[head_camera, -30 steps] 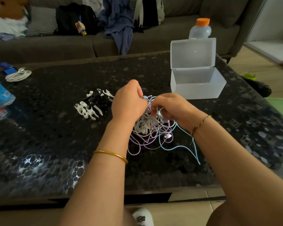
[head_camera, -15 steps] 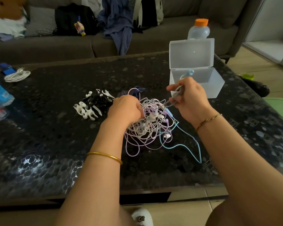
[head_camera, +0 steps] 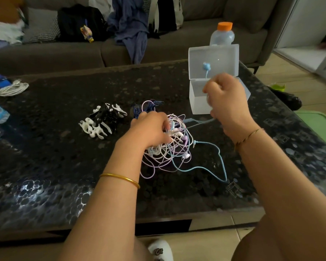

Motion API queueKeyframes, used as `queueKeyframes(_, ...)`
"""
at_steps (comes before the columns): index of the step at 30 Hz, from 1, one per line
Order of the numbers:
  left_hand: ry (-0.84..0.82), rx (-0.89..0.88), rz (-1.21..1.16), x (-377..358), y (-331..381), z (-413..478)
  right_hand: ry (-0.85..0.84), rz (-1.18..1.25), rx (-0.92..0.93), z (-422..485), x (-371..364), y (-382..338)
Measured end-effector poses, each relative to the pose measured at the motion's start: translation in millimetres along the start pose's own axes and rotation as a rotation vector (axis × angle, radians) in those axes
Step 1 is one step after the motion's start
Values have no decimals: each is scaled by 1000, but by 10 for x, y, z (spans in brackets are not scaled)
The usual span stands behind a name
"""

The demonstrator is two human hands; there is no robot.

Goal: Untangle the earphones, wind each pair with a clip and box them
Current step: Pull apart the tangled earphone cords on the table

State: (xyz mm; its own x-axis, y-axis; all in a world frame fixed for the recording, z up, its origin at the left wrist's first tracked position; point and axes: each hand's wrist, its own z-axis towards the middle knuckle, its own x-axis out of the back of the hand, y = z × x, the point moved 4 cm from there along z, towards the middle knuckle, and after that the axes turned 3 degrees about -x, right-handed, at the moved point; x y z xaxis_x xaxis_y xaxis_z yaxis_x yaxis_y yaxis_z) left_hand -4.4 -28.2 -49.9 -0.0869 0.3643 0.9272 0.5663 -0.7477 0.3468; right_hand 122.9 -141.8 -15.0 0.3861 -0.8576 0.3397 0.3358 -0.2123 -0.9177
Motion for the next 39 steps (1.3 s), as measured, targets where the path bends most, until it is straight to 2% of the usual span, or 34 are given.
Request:
queueKeyframes(3,15,0,45,6,5,7,23,-406,54,-19,3,77)
queueKeyframes(7,123,-8,9,68,-56,15,-134,-943,-147,-27,9,259)
queueKeyframes(11,173,-56,-59,110,-118,26,-331,-1066,-285,-39,10,432)
queueKeyframes(14,178,-78,-117,123,-128,28,-334,-1079,-308,-62,-21,417)
queueKeyframes(18,180,-87,-123,133,-118,37,-231,-1245,-51,-118,-125,230)
queueKeyframes(21,185,-87,-124,136,-101,37,-207,-1046,189,-170,-270,91)
queueKeyframes(22,191,-85,-125,141,-93,35,-276,-878,213,-190,-326,71)
queueKeyframes(24,207,-79,-128,148,-89,31,-491,-549,144,-243,-457,73)
queueKeyframes(25,210,-77,-133,151,-92,27,-559,-479,138,-268,-501,68)
queueKeyframes(27,204,-75,-168,150,-112,21,-545,-463,174,-263,-521,53)
queueKeyframes(31,129,-91,-277,132,-161,3,-399,-385,137,-178,-465,46)
queueKeyframes(35,78,-97,-209,138,-175,-18,-361,-375,76,-120,-448,100)
queueKeyframes(39,95,-69,-141,162,-188,-36,-307,-400,29,-56,-394,122)
